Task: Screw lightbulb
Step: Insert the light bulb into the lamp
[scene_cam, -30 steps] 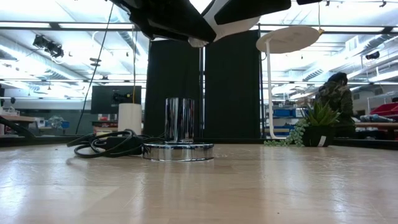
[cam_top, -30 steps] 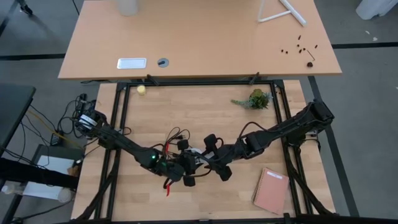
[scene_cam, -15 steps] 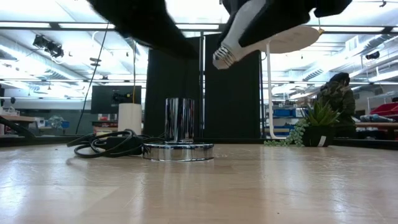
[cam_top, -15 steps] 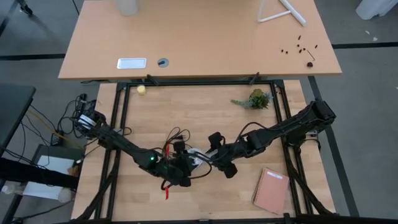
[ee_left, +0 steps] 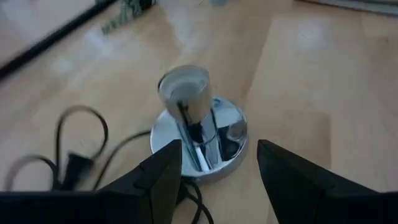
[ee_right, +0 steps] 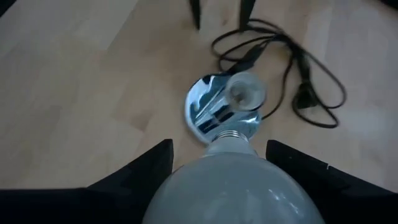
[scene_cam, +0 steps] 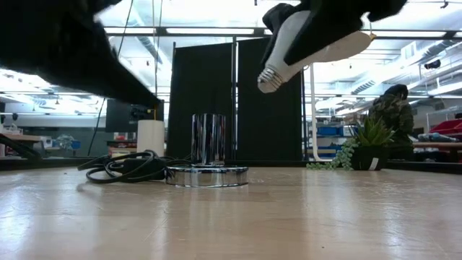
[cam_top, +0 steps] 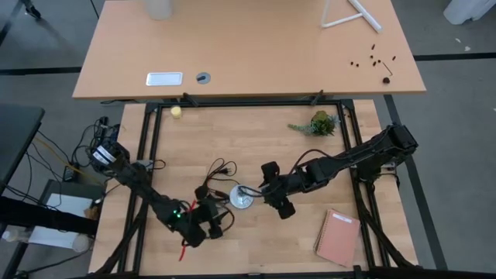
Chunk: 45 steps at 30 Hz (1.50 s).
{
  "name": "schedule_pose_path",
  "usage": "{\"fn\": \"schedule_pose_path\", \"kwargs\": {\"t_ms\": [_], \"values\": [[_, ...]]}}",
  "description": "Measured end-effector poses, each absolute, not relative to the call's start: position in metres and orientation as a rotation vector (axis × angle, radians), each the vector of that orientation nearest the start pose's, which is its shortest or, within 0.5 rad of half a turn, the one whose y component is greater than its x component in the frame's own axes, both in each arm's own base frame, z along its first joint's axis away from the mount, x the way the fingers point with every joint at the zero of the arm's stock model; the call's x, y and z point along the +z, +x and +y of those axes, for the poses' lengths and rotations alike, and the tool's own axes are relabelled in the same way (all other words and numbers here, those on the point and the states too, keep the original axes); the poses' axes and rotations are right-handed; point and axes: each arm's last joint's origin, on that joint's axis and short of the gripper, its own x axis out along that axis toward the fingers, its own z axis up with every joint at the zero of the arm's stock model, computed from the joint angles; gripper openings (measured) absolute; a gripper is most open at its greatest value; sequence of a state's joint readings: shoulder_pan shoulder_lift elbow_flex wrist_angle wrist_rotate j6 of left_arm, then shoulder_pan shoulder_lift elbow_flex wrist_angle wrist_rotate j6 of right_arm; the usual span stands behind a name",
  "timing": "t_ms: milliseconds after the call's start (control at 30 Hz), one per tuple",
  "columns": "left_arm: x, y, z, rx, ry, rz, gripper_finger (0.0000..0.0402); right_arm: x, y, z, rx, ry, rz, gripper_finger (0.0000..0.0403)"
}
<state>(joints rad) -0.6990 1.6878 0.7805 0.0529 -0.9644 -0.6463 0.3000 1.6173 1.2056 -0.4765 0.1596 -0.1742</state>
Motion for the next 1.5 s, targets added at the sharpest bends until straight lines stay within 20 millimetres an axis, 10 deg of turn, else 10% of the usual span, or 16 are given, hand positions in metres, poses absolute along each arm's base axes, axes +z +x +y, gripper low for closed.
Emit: {"fn": "schedule_pose_path", "kwargs": {"t_ms": [1500], "values": [[0.073, 0.346, -0.113, 0.408, 0.128, 0.231, 0.0214, 0.259, 0.342, 0.075, 0.17, -0.145, 0.912, 0.0261]]}}
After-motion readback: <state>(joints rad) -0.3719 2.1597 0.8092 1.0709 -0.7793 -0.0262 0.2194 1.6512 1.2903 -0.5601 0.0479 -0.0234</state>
